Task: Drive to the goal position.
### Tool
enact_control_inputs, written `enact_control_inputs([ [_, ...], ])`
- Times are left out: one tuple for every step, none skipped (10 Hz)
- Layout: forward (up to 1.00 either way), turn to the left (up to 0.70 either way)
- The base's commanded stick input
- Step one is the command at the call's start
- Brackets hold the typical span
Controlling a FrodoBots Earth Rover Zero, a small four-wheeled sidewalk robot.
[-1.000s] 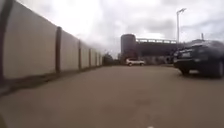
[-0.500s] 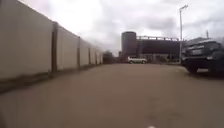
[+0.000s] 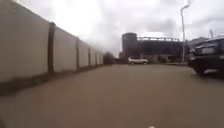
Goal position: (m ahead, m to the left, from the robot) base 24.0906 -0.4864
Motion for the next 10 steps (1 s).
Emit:
enact_control_inputs([
  [0.85,0.01],
  [0.85,0.01],
  [0.85,0.01],
  [0.85,0.01],
  [0.85,0.01],
  [0.85,0.00],
  [0.85,-0.12],
  [0.85,-0.28],
  [0.85,-0.05],
  [0.85,0.01],
])
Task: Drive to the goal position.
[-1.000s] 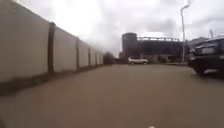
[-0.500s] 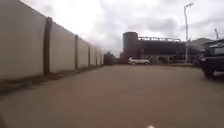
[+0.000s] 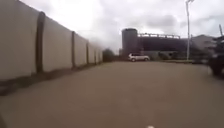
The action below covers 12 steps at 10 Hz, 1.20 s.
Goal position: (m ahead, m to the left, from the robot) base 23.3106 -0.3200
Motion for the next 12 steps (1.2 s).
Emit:
enact_control_inputs([
  [0.85,0.01],
  [0.85,0.01],
  [0.85,0.01],
  [0.85,0.01],
  [0.85,0.01],
  [0.85,0.01],
  [0.85,0.01],
  [0.85,0.01],
  [0.85,0.01],
  [0.85,0.01],
  [0.85,0.01],
  [0.85,0.01],
])
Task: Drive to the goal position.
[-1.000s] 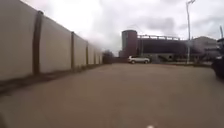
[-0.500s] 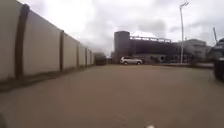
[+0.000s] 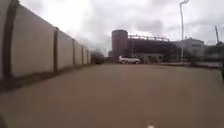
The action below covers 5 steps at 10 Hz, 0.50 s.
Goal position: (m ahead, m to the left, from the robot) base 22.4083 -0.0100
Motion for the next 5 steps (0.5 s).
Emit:
enact_control_inputs([
  [0.85,0.01],
  [0.85,0.01],
  [0.85,0.01],
  [0.85,0.02],
  [0.85,0.03],
])
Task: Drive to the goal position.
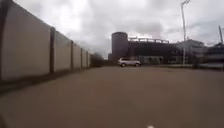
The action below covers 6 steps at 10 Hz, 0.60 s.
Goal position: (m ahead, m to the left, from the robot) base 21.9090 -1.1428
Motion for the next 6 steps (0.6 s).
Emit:
enact_control_inputs([
  [0.85,0.05],
  [0.85,0.19],
  [0.85,0.30],
  [0.85,0.32],
  [0.85,0.24],
  [0.85,0.01],
])
